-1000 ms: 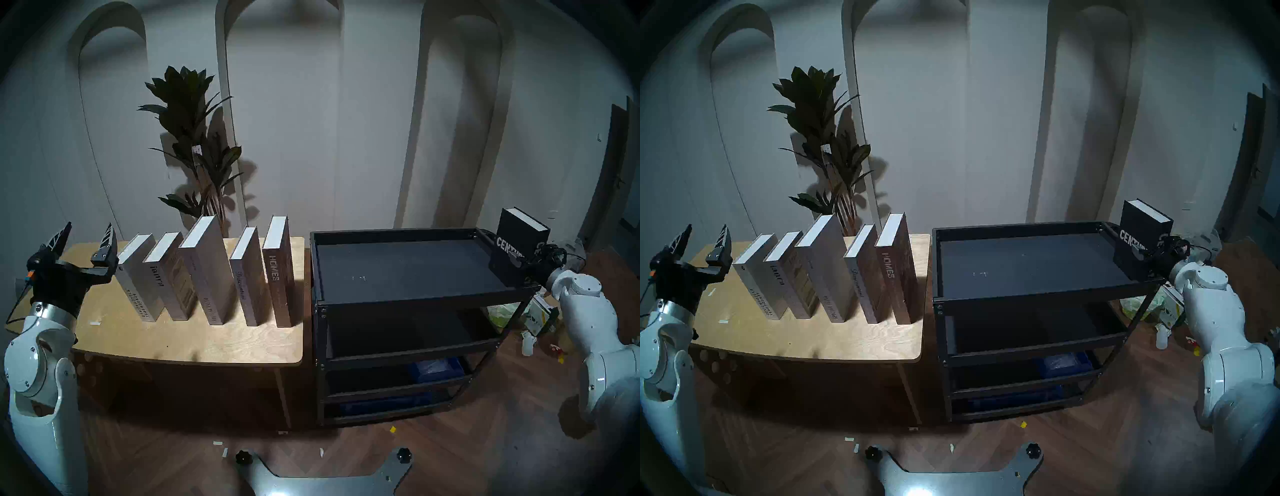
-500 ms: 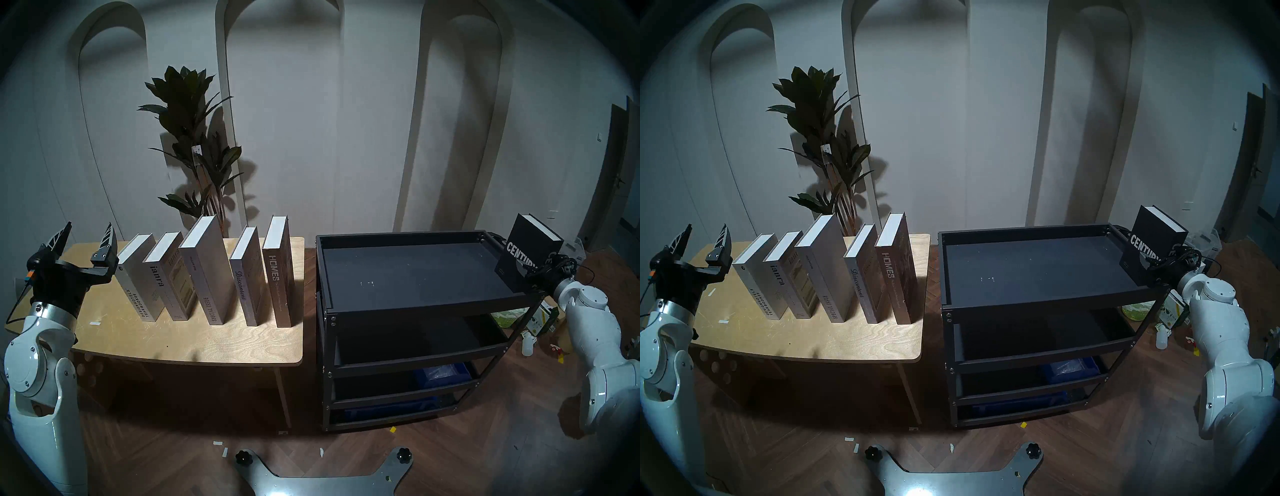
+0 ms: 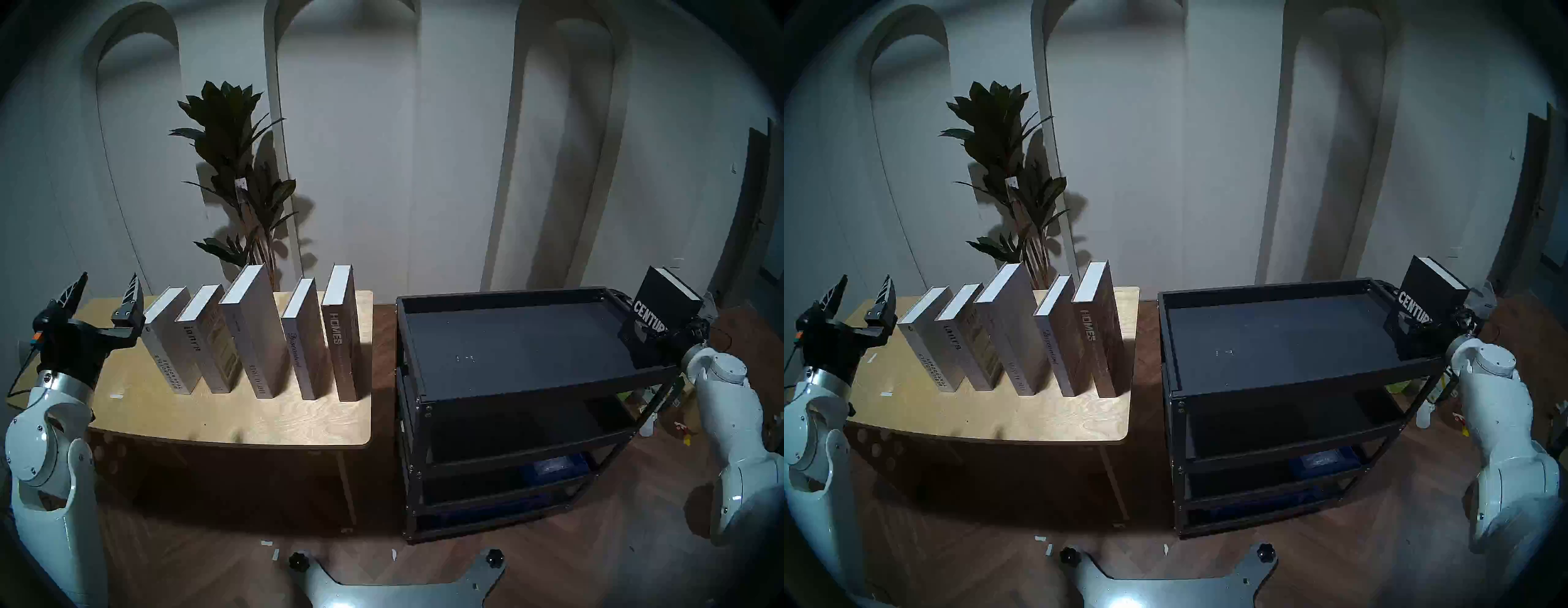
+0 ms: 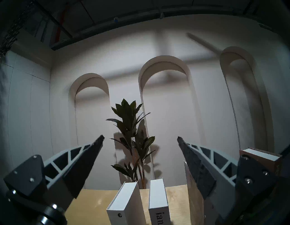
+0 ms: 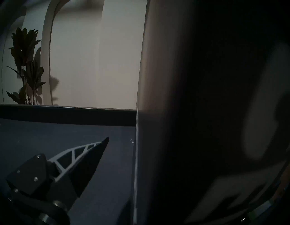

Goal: Move the books from the display table onto the shelf, standing them upright with spines facing out and tallest at one end

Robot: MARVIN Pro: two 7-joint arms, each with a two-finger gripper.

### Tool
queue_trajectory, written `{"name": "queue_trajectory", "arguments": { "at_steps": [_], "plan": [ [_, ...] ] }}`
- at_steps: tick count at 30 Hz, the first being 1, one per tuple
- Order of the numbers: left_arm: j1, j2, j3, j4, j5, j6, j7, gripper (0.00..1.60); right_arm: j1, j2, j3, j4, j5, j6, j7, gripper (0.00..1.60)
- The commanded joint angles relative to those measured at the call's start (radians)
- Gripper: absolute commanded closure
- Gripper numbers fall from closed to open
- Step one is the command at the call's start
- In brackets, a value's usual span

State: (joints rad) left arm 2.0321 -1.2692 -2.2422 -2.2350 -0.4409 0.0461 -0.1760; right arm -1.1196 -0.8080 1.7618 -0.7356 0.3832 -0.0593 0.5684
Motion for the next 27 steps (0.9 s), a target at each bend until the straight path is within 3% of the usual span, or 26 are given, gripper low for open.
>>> {"name": "queue_trajectory", "arguments": {
  "at_steps": [1,9,10,11,12,20,27],
  "plan": [
    [-0.006,0.002,-0.005,-0.013,-0.001,-0.005,0.001,0.0,-0.009,0.0,0.013,-0.089,0.006,0.005,-0.016,0.0],
    [-0.006,0.001,-0.005,-0.013,0.0,-0.005,0.001,0.0,-0.065,0.005,0.043,-0.169,0.024,0.029,-0.037,0.0],
    [-0.006,0.001,-0.005,-0.013,0.0,-0.005,0.001,0.0,-0.076,0.004,0.05,-0.18,0.027,0.033,-0.042,0.58],
    [-0.006,0.001,-0.005,-0.013,0.0,-0.005,0.001,0.0,-0.084,0.0,0.058,-0.186,0.032,0.035,-0.048,1.0],
    [-0.006,0.001,-0.005,-0.013,0.0,-0.005,0.001,0.0,-0.091,-0.001,0.064,-0.192,0.035,0.036,-0.051,1.6],
    [-0.006,0.001,-0.005,-0.013,0.0,-0.004,0.0,0.0,-0.142,-0.008,0.108,-0.244,0.061,0.058,-0.066,1.6],
    [-0.007,0.0,-0.005,-0.013,0.0,-0.004,0.0,0.0,-0.134,0.006,0.1,-0.248,0.049,0.067,-0.07,1.6]
  ]
}}
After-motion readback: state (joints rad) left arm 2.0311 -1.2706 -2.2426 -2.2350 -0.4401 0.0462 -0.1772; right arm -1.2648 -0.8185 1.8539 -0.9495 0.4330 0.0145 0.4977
